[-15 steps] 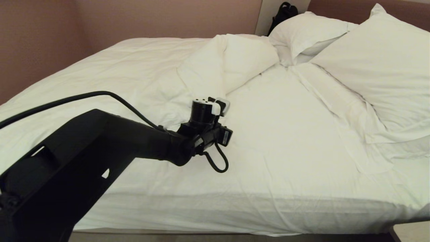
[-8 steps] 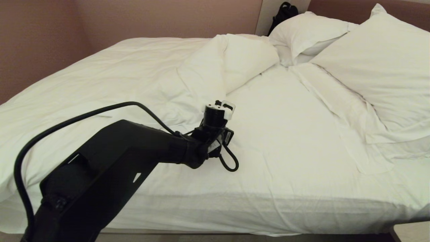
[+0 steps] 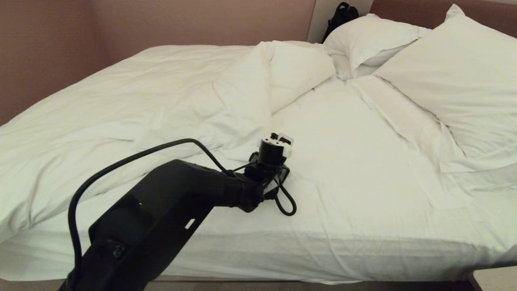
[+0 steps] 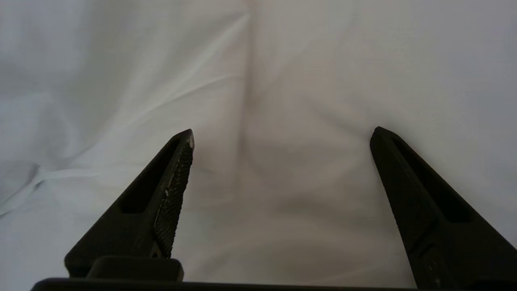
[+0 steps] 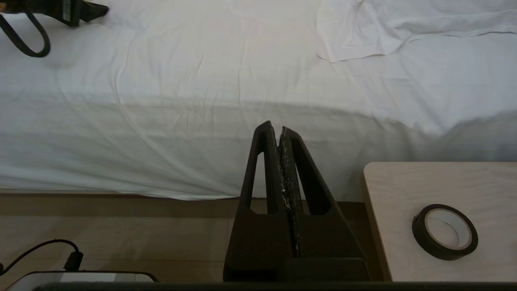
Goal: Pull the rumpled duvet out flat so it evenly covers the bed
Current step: Hold the folded corner of the quilt
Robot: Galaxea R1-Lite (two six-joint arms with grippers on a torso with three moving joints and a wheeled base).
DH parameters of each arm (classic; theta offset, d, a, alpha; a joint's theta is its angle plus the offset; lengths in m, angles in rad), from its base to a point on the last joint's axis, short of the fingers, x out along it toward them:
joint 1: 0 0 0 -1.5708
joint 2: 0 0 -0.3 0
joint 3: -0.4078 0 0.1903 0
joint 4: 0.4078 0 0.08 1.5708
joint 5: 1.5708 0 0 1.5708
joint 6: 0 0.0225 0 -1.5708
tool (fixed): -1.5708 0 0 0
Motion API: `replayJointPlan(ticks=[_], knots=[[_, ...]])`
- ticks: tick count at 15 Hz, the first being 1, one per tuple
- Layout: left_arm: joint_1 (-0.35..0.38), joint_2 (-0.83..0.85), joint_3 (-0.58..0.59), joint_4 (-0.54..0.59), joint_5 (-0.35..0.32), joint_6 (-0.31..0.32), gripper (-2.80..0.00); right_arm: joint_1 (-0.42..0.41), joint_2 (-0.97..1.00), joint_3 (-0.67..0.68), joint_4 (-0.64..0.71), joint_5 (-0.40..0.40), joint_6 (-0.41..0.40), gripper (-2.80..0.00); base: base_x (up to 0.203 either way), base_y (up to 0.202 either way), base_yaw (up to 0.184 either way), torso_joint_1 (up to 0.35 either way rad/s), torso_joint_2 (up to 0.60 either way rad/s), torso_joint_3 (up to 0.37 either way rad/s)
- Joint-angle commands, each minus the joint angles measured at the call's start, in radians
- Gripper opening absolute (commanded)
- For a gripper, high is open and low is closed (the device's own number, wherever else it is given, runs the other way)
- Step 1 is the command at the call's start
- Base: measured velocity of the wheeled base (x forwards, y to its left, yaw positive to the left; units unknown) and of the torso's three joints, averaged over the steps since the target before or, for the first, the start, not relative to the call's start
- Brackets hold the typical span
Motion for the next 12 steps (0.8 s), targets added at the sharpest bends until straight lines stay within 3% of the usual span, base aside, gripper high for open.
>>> replayJointPlan(ticks=[1,4,7,12], knots=[[-0.001,0.028,-0.034,0.006,0.005,0.001,0.00,0.000,0.000,0.000,0.000,0.000,-0.001,-2.80,0.000,0.000,0.000,0.000,0.00,0.000],[0.000,0.066,-0.092,0.022,0.019,0.006,0.00,0.000,0.000,0.000,0.000,0.000,-0.001,-2.80,0.000,0.000,0.000,0.000,0.00,0.000],[0.000,0.094,-0.116,0.001,0.059,0.077,0.00,0.000,0.000,0.000,0.000,0.000,-0.001,-2.80,0.000,0.000,0.000,0.000,0.00,0.000],[0.013,0.085,-0.117,-0.004,0.098,0.082,0.00,0.000,0.000,0.000,0.000,0.000,-0.001,-2.80,0.000,0.000,0.000,0.000,0.00,0.000]])
